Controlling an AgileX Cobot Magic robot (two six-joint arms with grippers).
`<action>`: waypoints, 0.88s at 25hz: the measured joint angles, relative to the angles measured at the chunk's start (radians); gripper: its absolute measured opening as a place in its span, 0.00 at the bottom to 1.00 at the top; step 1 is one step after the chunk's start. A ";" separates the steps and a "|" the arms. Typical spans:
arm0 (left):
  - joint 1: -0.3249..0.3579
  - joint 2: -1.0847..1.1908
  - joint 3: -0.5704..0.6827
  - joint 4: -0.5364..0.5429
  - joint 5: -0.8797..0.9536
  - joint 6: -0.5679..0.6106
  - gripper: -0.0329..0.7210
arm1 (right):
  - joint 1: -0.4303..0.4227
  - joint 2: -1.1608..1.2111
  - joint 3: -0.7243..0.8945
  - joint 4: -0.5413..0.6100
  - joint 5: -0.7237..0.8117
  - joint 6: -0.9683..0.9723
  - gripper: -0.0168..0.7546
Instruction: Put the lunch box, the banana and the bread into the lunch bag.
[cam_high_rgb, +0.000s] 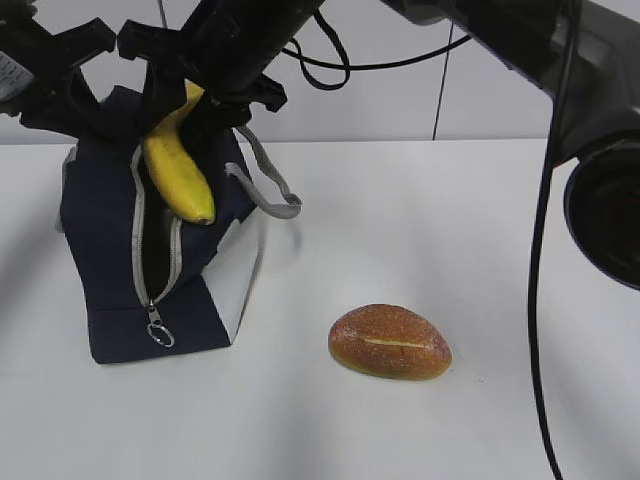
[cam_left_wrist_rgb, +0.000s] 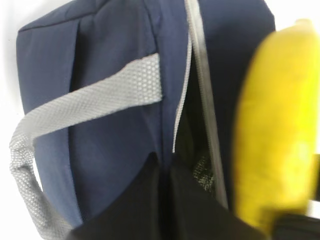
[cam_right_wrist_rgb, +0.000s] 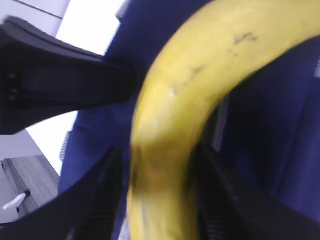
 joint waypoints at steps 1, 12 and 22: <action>0.000 0.000 0.000 0.000 0.001 0.000 0.04 | 0.002 0.007 0.000 0.000 0.000 -0.005 0.51; 0.001 0.000 0.000 0.006 0.001 0.000 0.04 | 0.009 0.012 -0.002 -0.006 0.000 -0.036 0.77; 0.001 0.000 0.000 0.012 0.004 -0.001 0.04 | 0.009 -0.108 0.017 -0.163 0.000 -0.043 0.77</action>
